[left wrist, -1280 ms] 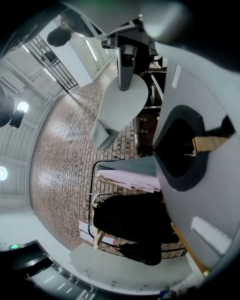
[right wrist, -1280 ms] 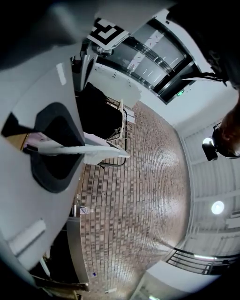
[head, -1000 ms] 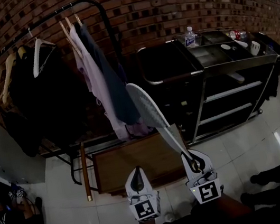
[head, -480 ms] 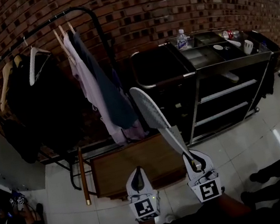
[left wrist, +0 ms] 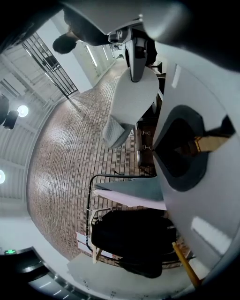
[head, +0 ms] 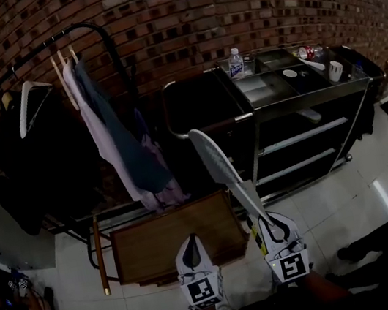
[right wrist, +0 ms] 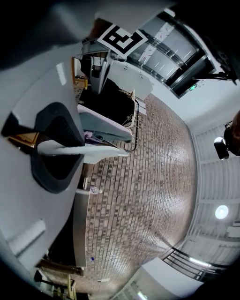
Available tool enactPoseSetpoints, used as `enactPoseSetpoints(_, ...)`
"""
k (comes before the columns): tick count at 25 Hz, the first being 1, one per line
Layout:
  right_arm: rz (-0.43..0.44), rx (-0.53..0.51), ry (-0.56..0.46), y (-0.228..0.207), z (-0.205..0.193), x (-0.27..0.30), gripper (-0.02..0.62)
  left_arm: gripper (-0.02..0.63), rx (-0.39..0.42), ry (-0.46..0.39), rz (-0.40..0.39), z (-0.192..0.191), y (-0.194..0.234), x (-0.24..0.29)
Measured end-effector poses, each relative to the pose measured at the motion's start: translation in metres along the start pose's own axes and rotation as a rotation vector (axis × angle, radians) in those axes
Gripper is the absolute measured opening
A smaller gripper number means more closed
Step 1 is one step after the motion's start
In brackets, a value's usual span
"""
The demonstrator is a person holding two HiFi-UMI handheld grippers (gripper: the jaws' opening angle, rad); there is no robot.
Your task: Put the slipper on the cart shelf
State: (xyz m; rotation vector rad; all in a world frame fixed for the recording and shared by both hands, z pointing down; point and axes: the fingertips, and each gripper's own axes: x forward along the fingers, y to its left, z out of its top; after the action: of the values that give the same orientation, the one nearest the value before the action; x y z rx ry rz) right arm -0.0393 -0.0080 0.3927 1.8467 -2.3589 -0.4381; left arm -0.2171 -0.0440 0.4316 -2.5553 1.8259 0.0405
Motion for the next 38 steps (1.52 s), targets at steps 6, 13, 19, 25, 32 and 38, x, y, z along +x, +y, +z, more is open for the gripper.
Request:
enactPoseSetpoints(6,0.037,-0.034,0.077,-0.044,-0.041,-0.006,0.040,0.015,0.009,0.037,-0.011,-0.007,-0.053,0.027)
enactPoseSetpoints(13,0.025,0.067,0.181,-0.098,-0.102,-0.030,0.040,0.015,-0.012,0.084,0.014,-0.026,-0.098,0.055)
enactPoseSetpoints(19,-0.015,0.116,0.303,-0.151,-0.166,-0.044,0.040,0.015,-0.003,0.118,-0.022,-0.056,-0.153,0.092)
enactPoseSetpoints(25,-0.068,0.157,0.374,-0.200,-0.212,-0.043,0.040,0.015,0.010,0.148,-0.057,-0.075,-0.194,0.124)
enactPoseSetpoints(32,-0.099,0.212,0.418,-0.242,-0.247,-0.020,0.040,0.015,0.026,0.160,-0.069,-0.082,-0.217,0.154)
enactPoseSetpoints(38,-0.073,0.253,0.430,-0.259,-0.259,0.015,0.040,0.015,0.027,0.157,-0.049,-0.080,-0.221,0.173)
